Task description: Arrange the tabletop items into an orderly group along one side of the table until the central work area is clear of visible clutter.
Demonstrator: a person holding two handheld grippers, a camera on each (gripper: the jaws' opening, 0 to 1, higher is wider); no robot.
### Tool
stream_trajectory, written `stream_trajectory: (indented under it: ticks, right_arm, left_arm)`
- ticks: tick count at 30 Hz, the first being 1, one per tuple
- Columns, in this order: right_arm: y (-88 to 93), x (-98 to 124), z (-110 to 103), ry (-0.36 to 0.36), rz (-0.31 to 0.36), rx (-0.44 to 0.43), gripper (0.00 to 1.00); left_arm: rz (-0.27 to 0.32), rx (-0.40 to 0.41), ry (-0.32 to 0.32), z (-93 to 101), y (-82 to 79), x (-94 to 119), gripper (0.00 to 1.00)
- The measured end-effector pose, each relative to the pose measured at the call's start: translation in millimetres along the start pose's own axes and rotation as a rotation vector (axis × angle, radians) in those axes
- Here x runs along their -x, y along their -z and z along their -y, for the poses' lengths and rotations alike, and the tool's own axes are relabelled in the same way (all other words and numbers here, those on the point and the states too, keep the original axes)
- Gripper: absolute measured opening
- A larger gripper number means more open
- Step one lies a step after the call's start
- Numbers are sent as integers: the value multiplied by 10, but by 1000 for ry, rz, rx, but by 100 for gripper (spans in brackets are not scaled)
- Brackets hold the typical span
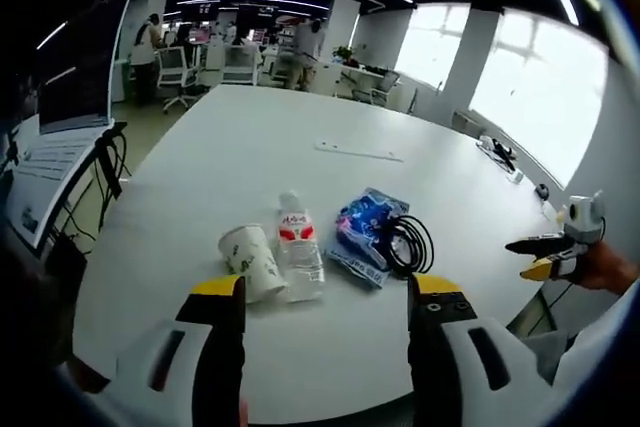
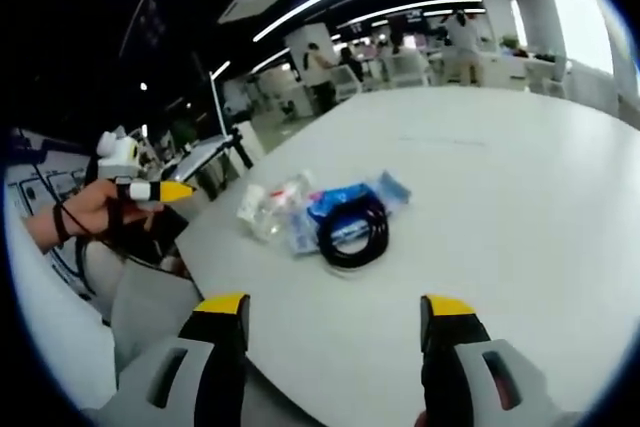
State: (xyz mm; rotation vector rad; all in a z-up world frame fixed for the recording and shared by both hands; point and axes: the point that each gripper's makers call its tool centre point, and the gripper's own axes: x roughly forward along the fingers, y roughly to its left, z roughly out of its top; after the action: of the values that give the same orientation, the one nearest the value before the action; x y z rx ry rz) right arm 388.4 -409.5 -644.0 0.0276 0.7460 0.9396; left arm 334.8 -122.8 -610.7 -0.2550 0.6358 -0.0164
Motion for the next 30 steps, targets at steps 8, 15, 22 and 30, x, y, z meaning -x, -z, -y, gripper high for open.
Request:
stream_trajectory:
  ticks: [8,15,22,30]
  right_arm:
    - [-6,-7,-59,5,6,-4,70]
    - [85,18,-118,26,4,-29,70]
    - [95,38,-162,45,24,-60,69]
    - [103,61,-170,78,39,-76,69]
  left_arm:
    - [-17,-20,35,36,16,-21,67]
    - [-39,-33,46,-7,95,2,66]
    - [-48,-9,53,-105,148,36,65]
    - [-53,33,39,-245,232,40,63]
